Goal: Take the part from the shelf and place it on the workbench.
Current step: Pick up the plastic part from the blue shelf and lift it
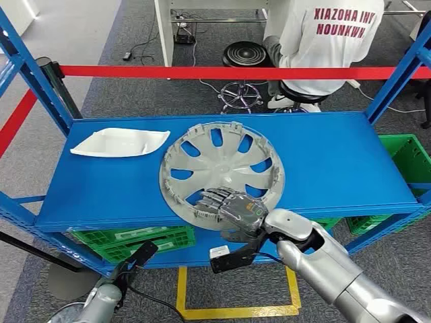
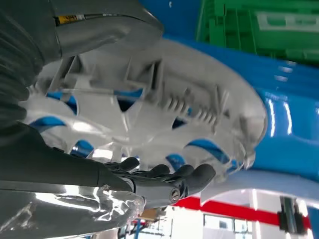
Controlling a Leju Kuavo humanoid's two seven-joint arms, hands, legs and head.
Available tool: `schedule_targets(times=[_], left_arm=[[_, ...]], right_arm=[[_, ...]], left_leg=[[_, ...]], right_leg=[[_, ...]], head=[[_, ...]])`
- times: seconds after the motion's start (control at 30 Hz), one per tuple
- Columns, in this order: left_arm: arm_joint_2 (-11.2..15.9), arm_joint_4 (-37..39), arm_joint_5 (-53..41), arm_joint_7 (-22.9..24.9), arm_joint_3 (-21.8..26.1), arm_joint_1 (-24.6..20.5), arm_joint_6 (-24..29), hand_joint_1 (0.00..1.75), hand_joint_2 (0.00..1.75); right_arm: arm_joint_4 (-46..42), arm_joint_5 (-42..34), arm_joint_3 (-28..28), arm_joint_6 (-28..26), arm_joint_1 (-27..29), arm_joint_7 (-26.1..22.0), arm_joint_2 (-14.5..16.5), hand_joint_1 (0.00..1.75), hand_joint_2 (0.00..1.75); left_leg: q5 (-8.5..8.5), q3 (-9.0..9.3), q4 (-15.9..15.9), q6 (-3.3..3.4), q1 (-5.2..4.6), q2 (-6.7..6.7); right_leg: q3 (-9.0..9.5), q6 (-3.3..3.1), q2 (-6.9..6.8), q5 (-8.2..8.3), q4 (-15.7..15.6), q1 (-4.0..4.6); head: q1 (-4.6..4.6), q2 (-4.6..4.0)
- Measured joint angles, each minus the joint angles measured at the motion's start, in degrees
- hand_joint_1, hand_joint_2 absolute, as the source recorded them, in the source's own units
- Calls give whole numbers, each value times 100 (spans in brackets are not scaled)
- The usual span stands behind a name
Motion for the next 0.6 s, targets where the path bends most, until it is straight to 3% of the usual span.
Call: schedule_targets(times=[0.07,0.1,0.17,0.23,0.33,0.4,0.5,0.53,0.57,0.6], left_arm=[[-1,0,4,0,-10,1,1,0,0],[-1,0,7,0,-17,2,1,0,0],[-2,0,8,1,-21,4,1,0,0],[0,0,9,2,-23,1,1,0,0],[0,0,10,2,-27,4,1,0,0],[2,0,10,2,-27,2,2,0,0],[2,0,10,2,-28,2,3,0,0],[2,0,17,2,-29,12,3,0,0],[2,0,28,2,-29,22,4,0,0],[3,0,42,2,-30,28,5,0,0]], right_arm=[[21,0,22,1,6,0,-2,0,175],[41,0,42,2,6,0,-7,0,175],[65,-1,68,1,-20,0,-16,0,175],[76,-2,86,-1,-48,-2,-20,0,175],[99,0,109,-2,-49,-7,-27,0,175],[112,0,114,-2,-54,-7,-33,0,175],[126,-2,123,3,-49,-7,-33,0,175],[136,-3,128,14,-45,-7,-33,0,175],[148,-5,133,32,-42,-9,-33,0,175],[160,-8,139,56,-42,-10,-33,0,175]], left_leg=[[-1,1,1,0,0,-2],[-2,3,2,-2,0,-5],[-12,9,6,-25,-3,-12],[-17,-3,21,-77,-23,-17],[-6,-17,15,-164,-21,-17],[-128,-82,167,-223,-15,-12],[-605,-529,1121,-282,-9,-8],[-696,-676,1417,-289,-7,-8],[-688,-748,1551,-291,-6,-8],[-572,-718,1472,-287,-6,-8]], right_leg=[[21,-3,0,90,-55,0],[97,-8,0,216,-214,0],[460,-25,0,551,-931,-2],[751,-74,15,698,-1460,2],[806,-182,32,705,-1554,16],[815,-249,30,717,-1570,-4],[822,-304,20,715,-1578,-18],[822,-309,18,713,-1578,-17],[823,-311,18,710,-1577,-17],[827,-311,18,709,-1576,-17]], head=[[1,0],[0,0],[2,0],[-9,0],[-19,0],[-31,0],[-51,0],[-50,0],[-51,0],[-51,0]])
